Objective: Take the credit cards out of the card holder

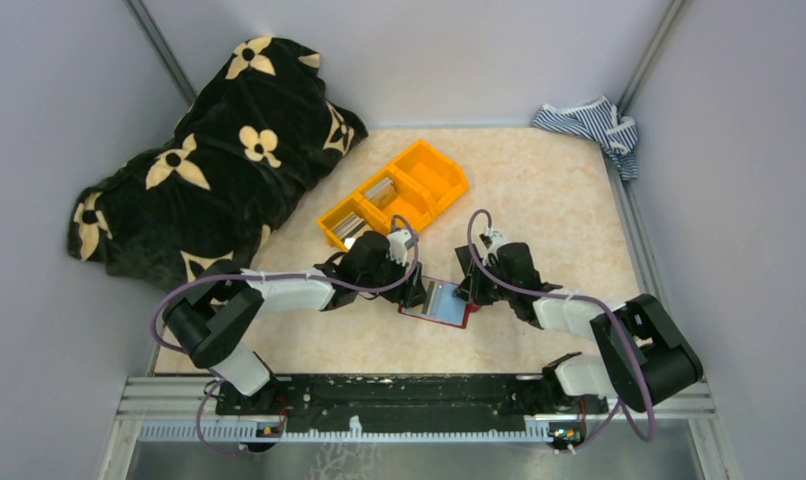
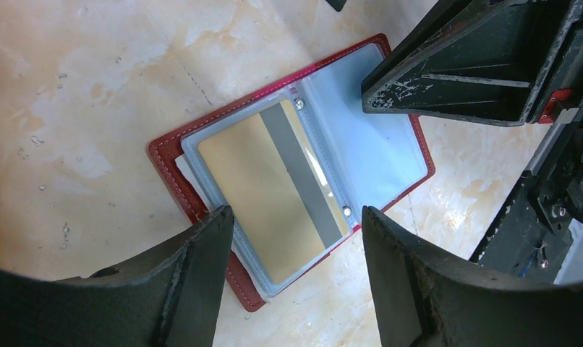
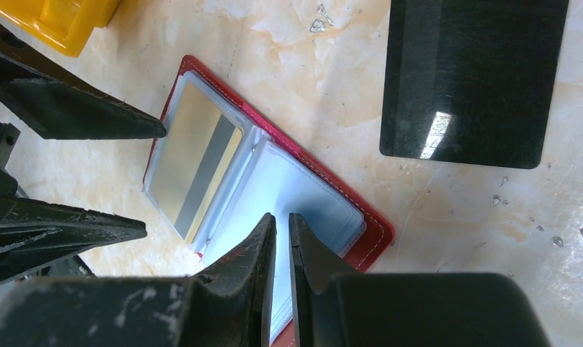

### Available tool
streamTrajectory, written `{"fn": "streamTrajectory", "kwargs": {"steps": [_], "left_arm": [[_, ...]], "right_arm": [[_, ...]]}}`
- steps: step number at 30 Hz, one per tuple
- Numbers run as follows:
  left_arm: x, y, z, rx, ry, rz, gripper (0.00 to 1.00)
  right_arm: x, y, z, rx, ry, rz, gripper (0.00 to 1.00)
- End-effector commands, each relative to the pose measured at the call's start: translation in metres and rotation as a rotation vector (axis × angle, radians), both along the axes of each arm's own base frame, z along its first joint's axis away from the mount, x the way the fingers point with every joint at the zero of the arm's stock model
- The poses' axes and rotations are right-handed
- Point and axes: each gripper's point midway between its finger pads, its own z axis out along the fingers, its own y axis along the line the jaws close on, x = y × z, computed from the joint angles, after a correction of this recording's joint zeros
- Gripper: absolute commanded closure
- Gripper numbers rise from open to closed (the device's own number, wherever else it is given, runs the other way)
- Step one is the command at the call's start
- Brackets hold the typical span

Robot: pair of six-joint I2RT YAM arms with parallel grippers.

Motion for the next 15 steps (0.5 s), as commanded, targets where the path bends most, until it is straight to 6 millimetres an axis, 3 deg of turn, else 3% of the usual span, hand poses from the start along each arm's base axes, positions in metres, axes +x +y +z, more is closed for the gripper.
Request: {"fn": "streamTrajectory", "kwargs": {"steps": [1,9,15], "left_arm": [[-0.005,-0.003,-0.008,-0.015,0.034,-0.017,0.29],[-0.009,-0.009,-0.009,-0.046,0.063,-0.03,0.29],[-0.01,-0.016,0.002,-0.101,0.066,-0.04,0.29]], "right_arm": [[0.005,0.001,0.003,0.009,-0.033,0.007,0.87],[0.002,0.003,0.002,0.027,-0.027,0.013,0.87],[0.0,0.007,0.0,0.048,-0.019,0.027,0.87]]}}
